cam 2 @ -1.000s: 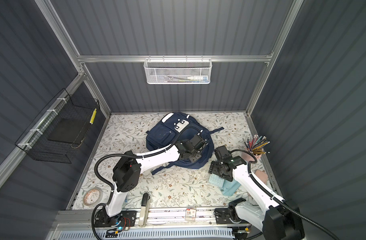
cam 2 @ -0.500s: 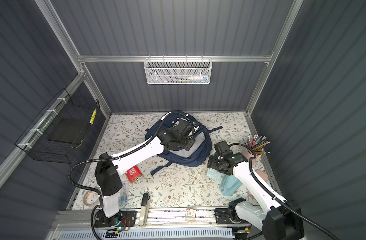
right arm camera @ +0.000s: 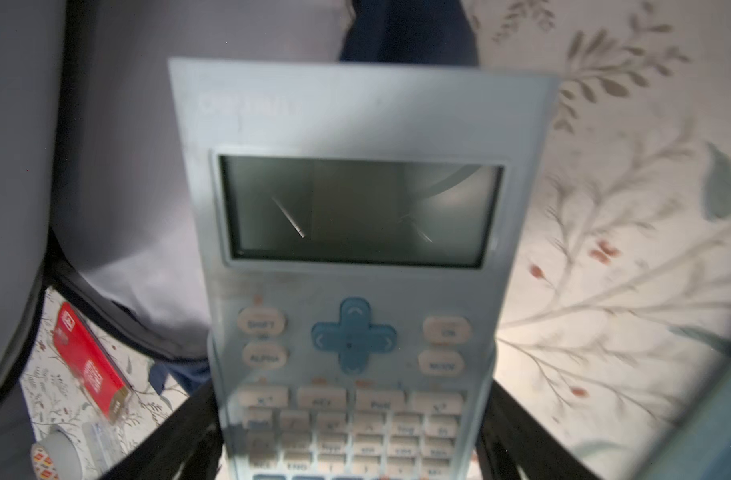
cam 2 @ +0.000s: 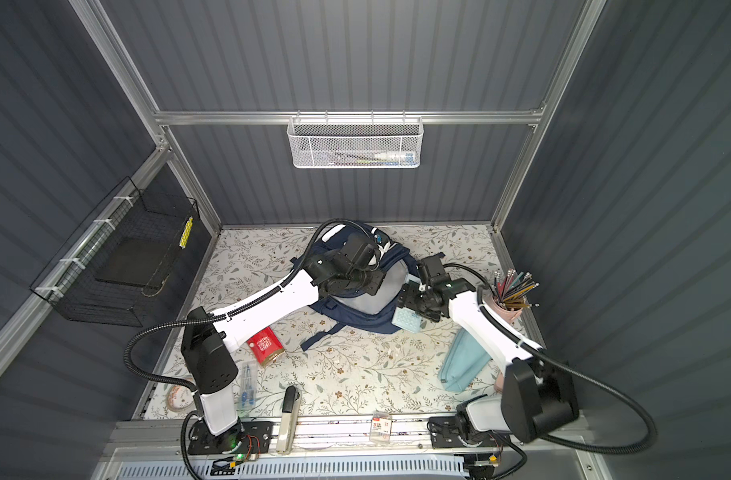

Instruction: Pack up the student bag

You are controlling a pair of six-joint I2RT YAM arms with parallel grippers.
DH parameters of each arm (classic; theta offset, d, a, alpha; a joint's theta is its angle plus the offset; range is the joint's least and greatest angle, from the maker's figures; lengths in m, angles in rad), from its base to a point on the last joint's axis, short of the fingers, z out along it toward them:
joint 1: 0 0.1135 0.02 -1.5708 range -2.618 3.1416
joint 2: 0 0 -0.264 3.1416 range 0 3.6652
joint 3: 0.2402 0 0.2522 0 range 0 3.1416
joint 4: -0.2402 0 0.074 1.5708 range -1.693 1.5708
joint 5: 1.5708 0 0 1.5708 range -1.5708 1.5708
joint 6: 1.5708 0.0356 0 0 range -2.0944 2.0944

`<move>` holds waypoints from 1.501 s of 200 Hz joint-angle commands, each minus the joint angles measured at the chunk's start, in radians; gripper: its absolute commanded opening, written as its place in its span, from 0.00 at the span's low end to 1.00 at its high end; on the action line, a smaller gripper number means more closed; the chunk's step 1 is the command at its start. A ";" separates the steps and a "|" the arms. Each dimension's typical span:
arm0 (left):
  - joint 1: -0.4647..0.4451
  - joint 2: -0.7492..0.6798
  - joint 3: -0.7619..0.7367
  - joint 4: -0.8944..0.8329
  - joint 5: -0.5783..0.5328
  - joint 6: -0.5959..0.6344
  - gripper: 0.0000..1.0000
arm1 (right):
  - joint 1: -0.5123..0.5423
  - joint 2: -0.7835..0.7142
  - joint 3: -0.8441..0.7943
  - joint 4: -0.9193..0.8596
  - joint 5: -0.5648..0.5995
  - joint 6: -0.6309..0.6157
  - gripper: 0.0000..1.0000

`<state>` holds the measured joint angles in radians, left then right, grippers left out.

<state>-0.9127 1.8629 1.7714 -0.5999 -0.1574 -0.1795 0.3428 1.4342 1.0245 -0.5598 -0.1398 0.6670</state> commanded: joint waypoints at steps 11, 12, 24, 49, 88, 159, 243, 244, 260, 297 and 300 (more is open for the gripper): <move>-0.005 -0.060 0.086 0.015 0.038 -0.078 0.00 | 0.024 0.148 0.148 0.150 -0.065 0.087 0.60; -0.006 -0.060 0.088 0.015 0.040 -0.079 0.00 | 0.026 0.151 0.152 0.151 -0.065 0.090 0.60; -0.006 -0.049 0.120 0.007 0.046 -0.086 0.00 | 0.053 0.205 0.195 0.165 -0.069 0.130 0.62; -0.006 -0.012 0.251 -0.045 0.021 -0.071 0.00 | 0.094 0.326 0.292 0.219 -0.081 0.201 0.62; -0.006 0.016 0.367 -0.080 -0.002 -0.067 0.00 | 0.155 0.456 0.367 0.326 -0.059 0.294 0.63; -0.003 -0.054 0.219 -0.053 -0.022 -0.088 0.00 | 0.182 0.497 0.346 0.392 -0.035 0.331 0.88; 0.004 -0.243 -0.234 0.031 0.025 0.087 1.00 | 0.126 0.414 0.251 0.402 -0.099 0.294 0.99; 0.003 -0.244 -0.246 0.036 0.025 0.090 1.00 | 0.125 0.411 0.245 0.408 -0.099 0.296 0.99; -0.007 -0.264 -0.401 0.119 0.013 0.145 1.00 | 0.125 0.365 0.177 0.499 -0.085 0.305 0.99; -0.062 -0.253 -0.541 0.285 -0.220 0.212 1.00 | 0.120 0.385 0.169 0.570 -0.156 0.308 0.93; -0.062 -0.240 -0.536 0.285 -0.231 0.220 1.00 | 0.120 0.389 0.168 0.571 -0.158 0.310 0.93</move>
<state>-0.9569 1.6012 1.2560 -0.4488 -0.2539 -0.0475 0.4652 1.8225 1.1942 -0.0982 -0.2409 0.9688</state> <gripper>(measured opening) 0.997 0.939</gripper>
